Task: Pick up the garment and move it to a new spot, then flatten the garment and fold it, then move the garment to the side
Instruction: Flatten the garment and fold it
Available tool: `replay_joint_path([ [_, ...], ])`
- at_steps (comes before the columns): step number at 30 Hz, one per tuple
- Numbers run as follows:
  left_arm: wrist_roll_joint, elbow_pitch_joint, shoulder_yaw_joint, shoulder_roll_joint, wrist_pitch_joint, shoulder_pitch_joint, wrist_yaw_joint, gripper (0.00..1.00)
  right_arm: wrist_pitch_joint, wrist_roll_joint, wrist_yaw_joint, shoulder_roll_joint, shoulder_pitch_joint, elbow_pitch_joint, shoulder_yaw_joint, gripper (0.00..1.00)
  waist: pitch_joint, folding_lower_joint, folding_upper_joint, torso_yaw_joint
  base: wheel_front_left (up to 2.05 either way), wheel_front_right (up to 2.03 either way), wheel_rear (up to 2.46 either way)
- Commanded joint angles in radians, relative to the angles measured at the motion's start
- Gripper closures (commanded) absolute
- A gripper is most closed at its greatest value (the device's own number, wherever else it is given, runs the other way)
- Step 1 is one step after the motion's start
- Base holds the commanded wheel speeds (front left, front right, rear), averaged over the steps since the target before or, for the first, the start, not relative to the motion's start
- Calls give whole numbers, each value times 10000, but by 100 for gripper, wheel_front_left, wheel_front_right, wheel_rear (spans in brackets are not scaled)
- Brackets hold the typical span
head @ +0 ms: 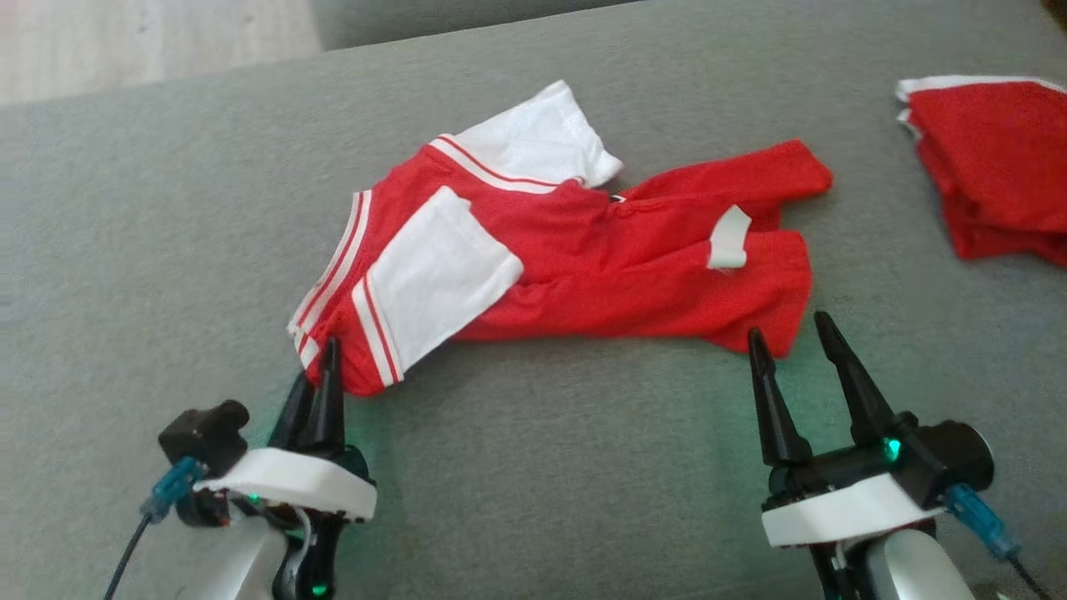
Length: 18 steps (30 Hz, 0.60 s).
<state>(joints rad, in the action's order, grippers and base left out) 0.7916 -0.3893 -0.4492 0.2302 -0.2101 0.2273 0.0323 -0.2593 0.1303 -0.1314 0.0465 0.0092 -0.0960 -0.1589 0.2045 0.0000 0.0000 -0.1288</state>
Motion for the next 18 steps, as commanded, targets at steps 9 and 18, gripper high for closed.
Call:
replay_joint_path([
  [9, -3348, 1193, -554, 917, -381, 931, -1963, 0, -24, -276, 7, 45, -339, 242, -335, 0, 131, 0, 0, 593, 0, 0, 0],
  [18, -5770, 680, -2820, 118, 2090, 3179, -2274, 0, -24, -280, 7, 170, -511, 185, -643, 0, 456, 0, 0, 242, 0, 0, 0],
])
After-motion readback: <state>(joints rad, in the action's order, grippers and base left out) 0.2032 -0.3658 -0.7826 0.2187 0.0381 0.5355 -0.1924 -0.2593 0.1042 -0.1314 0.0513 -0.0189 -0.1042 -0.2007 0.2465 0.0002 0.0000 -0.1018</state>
